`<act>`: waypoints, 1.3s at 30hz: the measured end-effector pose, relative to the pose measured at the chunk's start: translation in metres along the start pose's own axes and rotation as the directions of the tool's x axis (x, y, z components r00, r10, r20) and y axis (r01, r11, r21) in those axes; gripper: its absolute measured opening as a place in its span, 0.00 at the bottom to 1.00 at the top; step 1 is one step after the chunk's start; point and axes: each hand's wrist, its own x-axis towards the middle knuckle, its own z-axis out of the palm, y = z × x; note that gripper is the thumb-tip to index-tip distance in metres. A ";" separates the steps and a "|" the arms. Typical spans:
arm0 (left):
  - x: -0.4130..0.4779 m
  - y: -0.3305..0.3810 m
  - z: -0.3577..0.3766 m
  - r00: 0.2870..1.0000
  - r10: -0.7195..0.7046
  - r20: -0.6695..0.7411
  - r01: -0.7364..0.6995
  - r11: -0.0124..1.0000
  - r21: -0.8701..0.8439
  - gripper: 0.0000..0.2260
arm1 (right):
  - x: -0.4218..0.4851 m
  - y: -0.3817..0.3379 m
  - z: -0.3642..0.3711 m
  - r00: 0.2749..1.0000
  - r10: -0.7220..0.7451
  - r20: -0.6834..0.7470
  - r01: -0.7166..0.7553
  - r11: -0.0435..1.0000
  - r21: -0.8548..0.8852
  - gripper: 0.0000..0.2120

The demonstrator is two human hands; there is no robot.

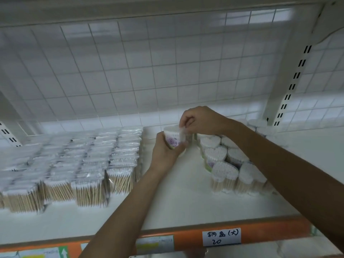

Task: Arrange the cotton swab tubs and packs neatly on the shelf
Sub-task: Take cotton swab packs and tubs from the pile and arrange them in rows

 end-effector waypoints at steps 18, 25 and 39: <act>0.027 -0.029 0.044 1.000 -0.017 -0.003 0.017 0.918 0.395 0.27 | 0.012 0.060 0.006 0.998 0.035 0.043 -0.022 0.962 -0.273 0.21; 0.034 -0.032 0.046 1.000 -0.020 0.023 0.008 0.903 0.429 0.25 | 0.018 0.060 0.014 0.994 0.000 0.106 0.029 0.962 -0.273 0.13; 0.032 -0.028 0.047 0.999 -0.030 0.037 0.008 0.874 0.487 0.25 | 0.016 0.059 0.019 0.995 0.005 0.101 0.030 0.940 -0.340 0.15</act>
